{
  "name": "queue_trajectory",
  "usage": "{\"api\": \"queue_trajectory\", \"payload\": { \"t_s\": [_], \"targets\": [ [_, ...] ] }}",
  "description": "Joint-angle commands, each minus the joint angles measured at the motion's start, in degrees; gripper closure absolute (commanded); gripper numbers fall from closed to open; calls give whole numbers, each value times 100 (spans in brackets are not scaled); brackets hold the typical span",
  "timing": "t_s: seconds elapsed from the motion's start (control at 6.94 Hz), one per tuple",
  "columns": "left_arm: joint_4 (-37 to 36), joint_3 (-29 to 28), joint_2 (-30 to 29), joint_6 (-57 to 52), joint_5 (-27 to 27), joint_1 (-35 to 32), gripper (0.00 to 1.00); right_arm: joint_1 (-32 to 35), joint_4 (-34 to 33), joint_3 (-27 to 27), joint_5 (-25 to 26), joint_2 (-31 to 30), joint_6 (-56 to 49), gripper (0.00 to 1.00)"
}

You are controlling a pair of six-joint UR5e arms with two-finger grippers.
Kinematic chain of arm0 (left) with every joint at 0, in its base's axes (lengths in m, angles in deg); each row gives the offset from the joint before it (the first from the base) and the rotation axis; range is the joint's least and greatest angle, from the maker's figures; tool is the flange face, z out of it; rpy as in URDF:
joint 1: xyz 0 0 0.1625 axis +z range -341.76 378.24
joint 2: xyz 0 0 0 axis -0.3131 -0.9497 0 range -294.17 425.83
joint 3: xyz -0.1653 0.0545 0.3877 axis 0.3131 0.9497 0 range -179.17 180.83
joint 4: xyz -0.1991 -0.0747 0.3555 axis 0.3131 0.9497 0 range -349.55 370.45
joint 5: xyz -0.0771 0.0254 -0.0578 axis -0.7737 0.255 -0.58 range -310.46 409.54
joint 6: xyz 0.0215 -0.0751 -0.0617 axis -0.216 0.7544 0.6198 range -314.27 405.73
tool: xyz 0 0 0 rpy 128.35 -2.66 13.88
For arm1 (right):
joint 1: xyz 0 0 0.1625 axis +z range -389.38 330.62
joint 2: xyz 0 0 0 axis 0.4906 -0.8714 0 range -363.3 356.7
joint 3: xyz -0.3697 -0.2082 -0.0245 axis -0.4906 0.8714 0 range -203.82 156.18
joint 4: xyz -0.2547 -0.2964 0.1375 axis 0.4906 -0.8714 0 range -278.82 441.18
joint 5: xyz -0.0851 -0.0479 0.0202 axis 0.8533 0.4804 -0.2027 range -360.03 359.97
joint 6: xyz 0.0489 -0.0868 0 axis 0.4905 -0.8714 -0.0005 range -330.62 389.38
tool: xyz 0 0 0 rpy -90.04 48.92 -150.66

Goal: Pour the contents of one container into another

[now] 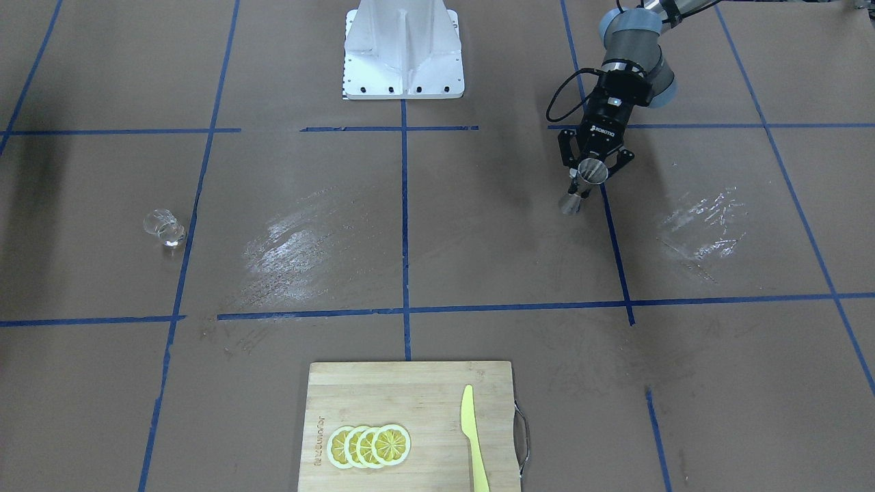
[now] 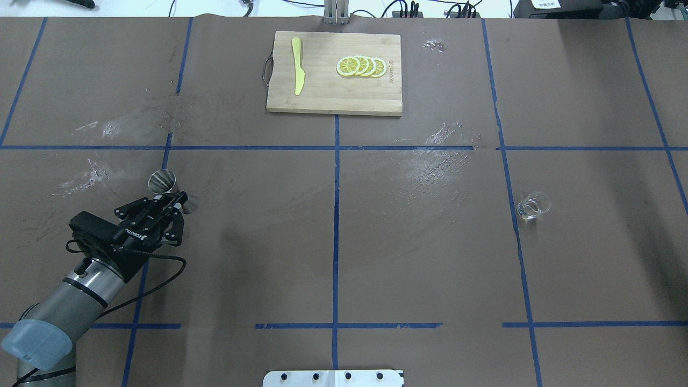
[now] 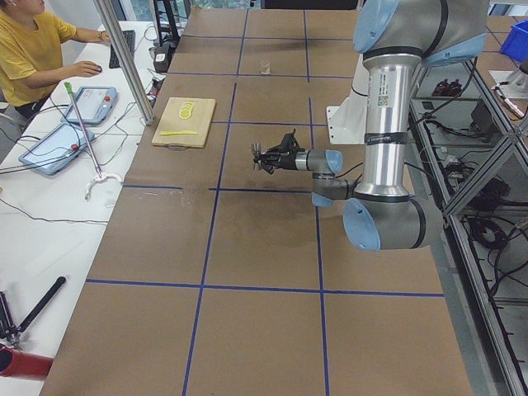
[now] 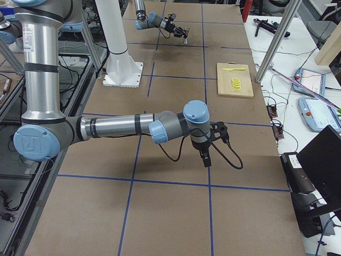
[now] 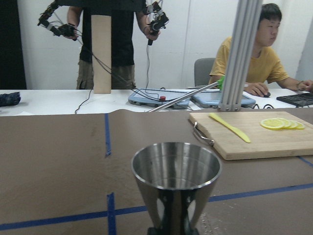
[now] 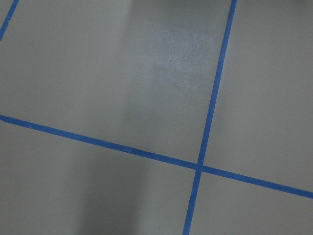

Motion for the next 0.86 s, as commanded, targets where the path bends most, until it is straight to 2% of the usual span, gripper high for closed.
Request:
{"api": "queue_trajectory", "payload": {
  "t_s": [0.0, 0.14, 0.43, 0.72],
  "targets": [
    [47, 5, -440, -630, -1228, -300, 100, 0, 5, -12, 0, 14, -4, 0],
    [3, -4, -668, -1078, -1965, -598, 100, 0, 5, -47, 0, 23, 5, 0],
    [-15, -73, -925, -2279, -3861, -1449, 100, 0, 5, -127, 0, 92, 5, 0],
    [-425, -301, -1660, -2691, -4964, -1944, 100, 0, 13, -249, 9, 171, 275, 0]
  ]
}}
